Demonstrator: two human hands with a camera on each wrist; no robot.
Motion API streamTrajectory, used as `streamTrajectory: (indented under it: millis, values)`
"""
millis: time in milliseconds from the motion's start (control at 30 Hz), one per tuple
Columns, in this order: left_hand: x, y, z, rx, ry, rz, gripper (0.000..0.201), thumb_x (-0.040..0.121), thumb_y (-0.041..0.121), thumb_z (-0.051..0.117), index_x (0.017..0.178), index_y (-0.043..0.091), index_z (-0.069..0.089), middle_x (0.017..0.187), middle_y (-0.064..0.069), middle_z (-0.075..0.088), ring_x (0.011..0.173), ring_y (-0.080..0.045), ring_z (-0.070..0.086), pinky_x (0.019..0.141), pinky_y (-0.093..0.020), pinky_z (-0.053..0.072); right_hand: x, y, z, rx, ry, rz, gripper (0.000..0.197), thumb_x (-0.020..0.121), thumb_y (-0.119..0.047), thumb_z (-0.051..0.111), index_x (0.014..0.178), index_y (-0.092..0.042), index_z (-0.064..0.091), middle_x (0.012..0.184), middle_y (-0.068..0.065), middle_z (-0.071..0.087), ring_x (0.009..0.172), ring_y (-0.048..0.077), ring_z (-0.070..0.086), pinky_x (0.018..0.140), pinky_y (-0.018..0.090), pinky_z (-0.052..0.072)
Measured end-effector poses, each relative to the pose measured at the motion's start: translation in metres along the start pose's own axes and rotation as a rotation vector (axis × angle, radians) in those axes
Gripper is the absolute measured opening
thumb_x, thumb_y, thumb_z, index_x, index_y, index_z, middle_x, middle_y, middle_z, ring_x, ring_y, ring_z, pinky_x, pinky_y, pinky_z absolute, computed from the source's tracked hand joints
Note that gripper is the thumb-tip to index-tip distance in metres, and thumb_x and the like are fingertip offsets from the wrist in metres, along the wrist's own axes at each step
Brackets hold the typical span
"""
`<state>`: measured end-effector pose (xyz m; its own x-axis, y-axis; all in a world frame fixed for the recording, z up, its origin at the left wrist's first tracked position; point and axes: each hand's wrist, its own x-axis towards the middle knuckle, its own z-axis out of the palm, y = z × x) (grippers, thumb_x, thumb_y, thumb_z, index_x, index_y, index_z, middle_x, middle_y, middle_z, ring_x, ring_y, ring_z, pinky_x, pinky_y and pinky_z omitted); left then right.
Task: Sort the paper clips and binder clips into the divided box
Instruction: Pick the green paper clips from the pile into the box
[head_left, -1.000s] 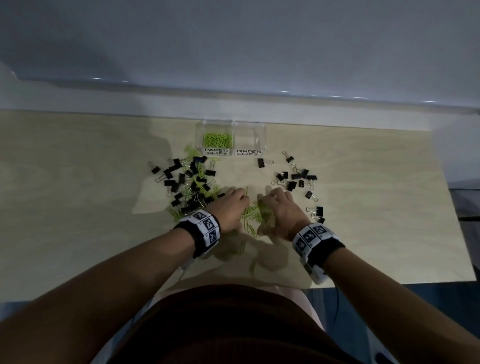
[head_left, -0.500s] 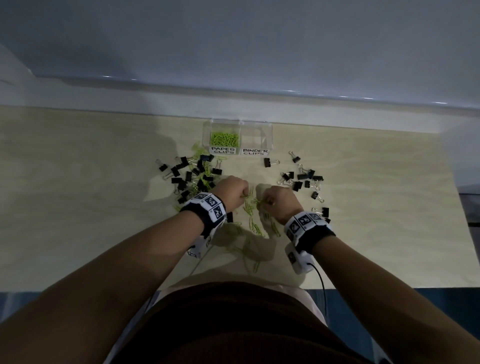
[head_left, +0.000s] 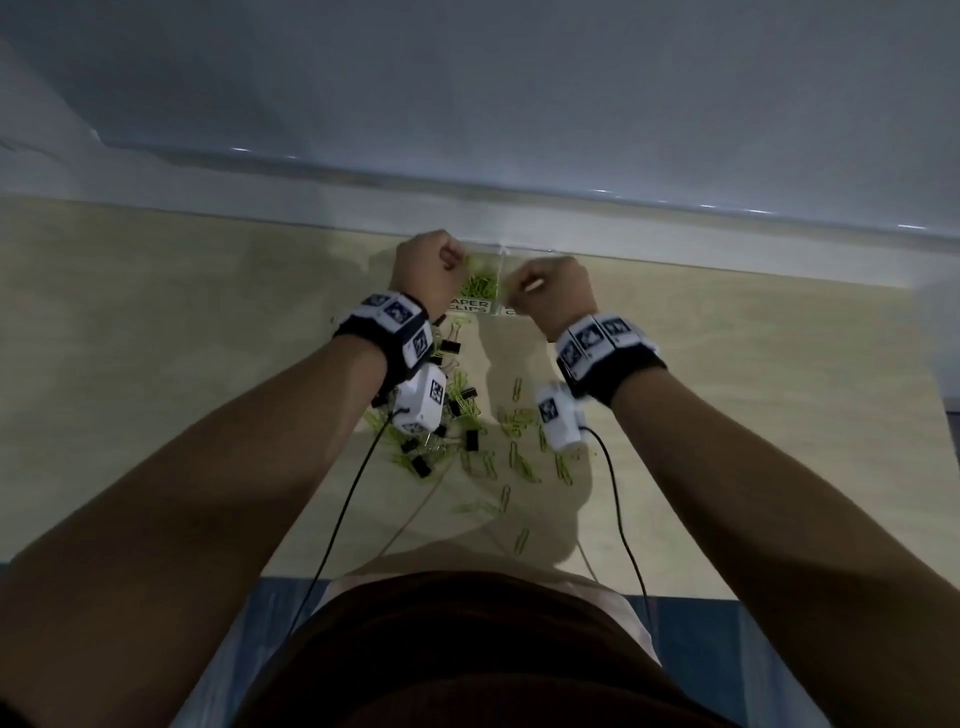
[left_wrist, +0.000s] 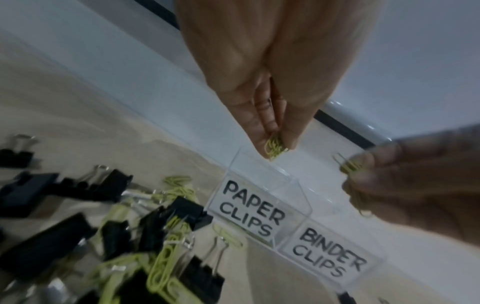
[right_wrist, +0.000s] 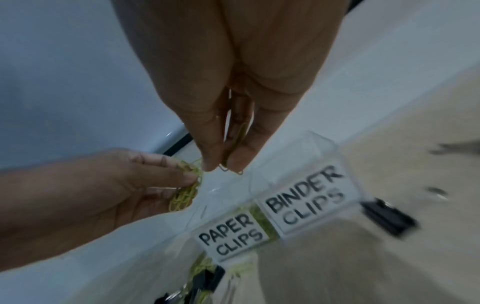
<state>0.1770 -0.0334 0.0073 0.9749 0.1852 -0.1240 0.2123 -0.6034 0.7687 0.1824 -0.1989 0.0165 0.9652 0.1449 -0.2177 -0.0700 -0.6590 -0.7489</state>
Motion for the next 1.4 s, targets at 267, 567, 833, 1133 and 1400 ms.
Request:
streamTrajectory:
  millis: [267, 567, 833, 1133, 1400]
  values:
    - [0.006, 0.0, 0.003, 0.178, -0.061, 0.023, 0.026, 0.086, 0.002, 0.056, 0.111, 0.006, 0.064, 0.114, -0.01, 0.065, 0.103, -0.022, 0.062, 0.093, -0.03, 0.049, 0.035, -0.023, 0.022, -0.422, -0.132, -0.068, 0.037, 0.081, -0.003, 0.062, 0.116, -0.015, 0.064, 0.118, 0.008, 0.064, 0.101, 0.021, 0.063, 0.092, 0.032, 0.052]
    - [-0.109, -0.03, 0.027, 0.472, -0.791, 0.495, 0.026, 0.089, 0.017, 0.059, 0.115, 0.016, 0.061, 0.116, -0.004, 0.055, 0.106, -0.02, 0.051, 0.091, -0.03, 0.041, -0.086, 0.061, -0.007, -0.52, -0.418, -0.09, 0.029, 0.079, -0.024, 0.068, 0.108, -0.024, 0.061, 0.112, -0.001, 0.057, 0.102, 0.02, 0.057, 0.089, 0.031, 0.047]
    - [-0.158, -0.054, 0.051, 0.499, -1.009, 0.655, 0.019, 0.084, 0.018, 0.062, 0.101, 0.011, 0.062, 0.107, -0.008, 0.053, 0.095, -0.022, 0.05, 0.079, -0.033, 0.042, -0.183, 0.108, 0.028, -0.557, -0.498, -0.345, 0.081, 0.053, -0.048, 0.084, 0.116, -0.019, 0.043, 0.114, 0.017, 0.054, 0.095, 0.033, 0.056, 0.075, 0.038, 0.051]
    - [-0.146, -0.062, 0.056, 0.321, -0.699, 0.336, 0.014, 0.082, 0.02, 0.068, 0.09, 0.011, 0.06, 0.094, 0.004, 0.05, 0.087, -0.017, 0.054, 0.078, -0.029, 0.046, -0.142, 0.092, 0.037, -0.615, -0.14, -0.043, 0.072, 0.061, -0.054, 0.075, 0.112, -0.014, 0.046, 0.112, 0.008, 0.045, 0.099, 0.023, 0.042, 0.088, 0.041, 0.046]
    - [-0.163, -0.05, 0.054, 0.645, -0.721, 0.394, 0.108, 0.064, 0.051, 0.077, 0.146, 0.018, 0.013, 0.146, -0.01, 0.019, 0.127, -0.028, 0.038, 0.095, -0.044, 0.051, -0.15, 0.109, 0.014, -0.471, -0.109, 0.26, 0.1, 0.053, -0.052, 0.082, 0.133, -0.021, 0.03, 0.13, 0.007, 0.031, 0.119, 0.025, 0.033, 0.1, 0.044, 0.042]
